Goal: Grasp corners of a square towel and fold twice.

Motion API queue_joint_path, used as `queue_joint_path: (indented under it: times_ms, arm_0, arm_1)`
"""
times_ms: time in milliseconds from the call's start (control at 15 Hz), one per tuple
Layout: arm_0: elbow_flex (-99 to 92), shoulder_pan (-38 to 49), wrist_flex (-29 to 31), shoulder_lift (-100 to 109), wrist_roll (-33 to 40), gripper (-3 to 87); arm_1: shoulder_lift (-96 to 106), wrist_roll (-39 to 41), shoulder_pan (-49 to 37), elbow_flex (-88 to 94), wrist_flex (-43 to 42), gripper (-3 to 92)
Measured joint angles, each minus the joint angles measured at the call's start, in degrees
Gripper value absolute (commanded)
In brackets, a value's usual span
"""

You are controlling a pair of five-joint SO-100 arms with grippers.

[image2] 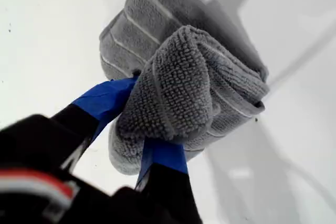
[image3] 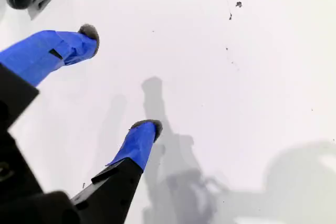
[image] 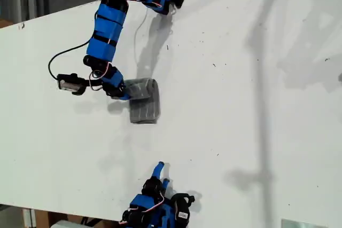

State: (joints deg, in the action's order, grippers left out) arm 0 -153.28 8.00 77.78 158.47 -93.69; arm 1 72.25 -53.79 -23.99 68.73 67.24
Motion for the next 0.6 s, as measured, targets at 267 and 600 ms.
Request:
queue_joint_path:
  times_ms: [267,600]
  arm_0:
    - [-2.02,-0.35,0.97,4.04,-0.26,30.2]
    - [-5.45,0.88,2.11,11.6,1.85,29.9]
  arm_1:
    - [-2.99,3.6,1.67,-2.81,-4.39,33.6]
    - [7.65,3.52,1.76,4.48,-3.25,33.0]
